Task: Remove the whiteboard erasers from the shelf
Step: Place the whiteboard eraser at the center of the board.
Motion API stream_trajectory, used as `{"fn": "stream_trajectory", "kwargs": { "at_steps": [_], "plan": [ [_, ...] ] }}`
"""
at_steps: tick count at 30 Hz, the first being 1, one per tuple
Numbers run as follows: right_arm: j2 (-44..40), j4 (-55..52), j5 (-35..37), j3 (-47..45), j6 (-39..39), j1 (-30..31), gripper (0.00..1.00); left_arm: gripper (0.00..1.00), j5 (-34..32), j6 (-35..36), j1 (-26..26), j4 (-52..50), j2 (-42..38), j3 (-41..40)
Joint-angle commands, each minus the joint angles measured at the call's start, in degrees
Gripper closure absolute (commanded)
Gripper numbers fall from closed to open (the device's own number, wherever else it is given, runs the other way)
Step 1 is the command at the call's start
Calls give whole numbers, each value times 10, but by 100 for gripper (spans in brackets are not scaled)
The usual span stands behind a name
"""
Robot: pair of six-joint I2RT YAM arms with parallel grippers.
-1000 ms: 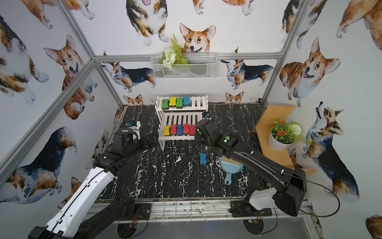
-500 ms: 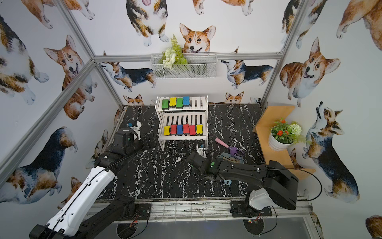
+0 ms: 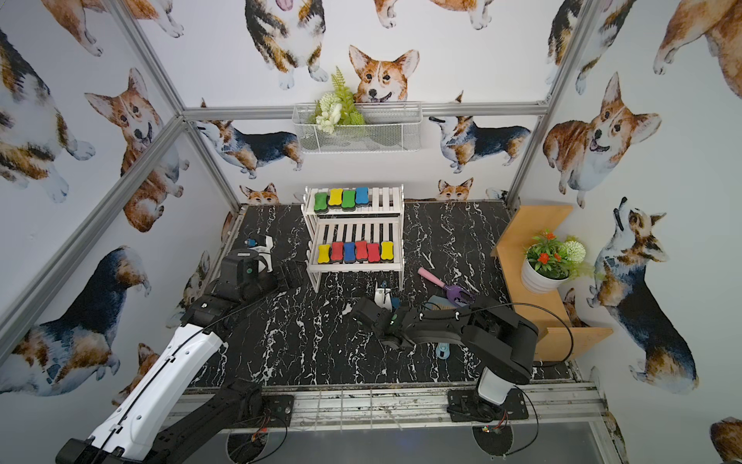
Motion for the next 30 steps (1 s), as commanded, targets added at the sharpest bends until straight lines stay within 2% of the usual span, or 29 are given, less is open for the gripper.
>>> {"fn": "stream_trajectory", "kwargs": {
  "at_steps": [1, 7, 15, 17, 22, 27, 30],
  "plan": [
    [14, 16, 27, 10, 1, -8, 63, 0, -1, 4, 0, -3, -1, 1],
    [40, 20, 21, 14, 0, -17, 62, 0, -1, 5, 0, -4, -2, 1],
    [42, 19, 15, 22, -7, -18, 39, 0, 4, 4, 1, -4, 0, -3],
    [36, 11, 10, 27, -8, -17, 38, 0, 6, 4, 0, -4, -1, -2],
    [-11, -41, -18, 51, -26, 0, 38, 0, 6, 4, 0, -10, -5, -1],
    [-106, -80, -80, 72, -57, 10, 38, 0, 2, 4, 1, -6, -16, -9],
    [-148, -108, -76, 122, -102, 8, 39, 0, 2, 2, 1, -3, -15, -12]
  ]
}}
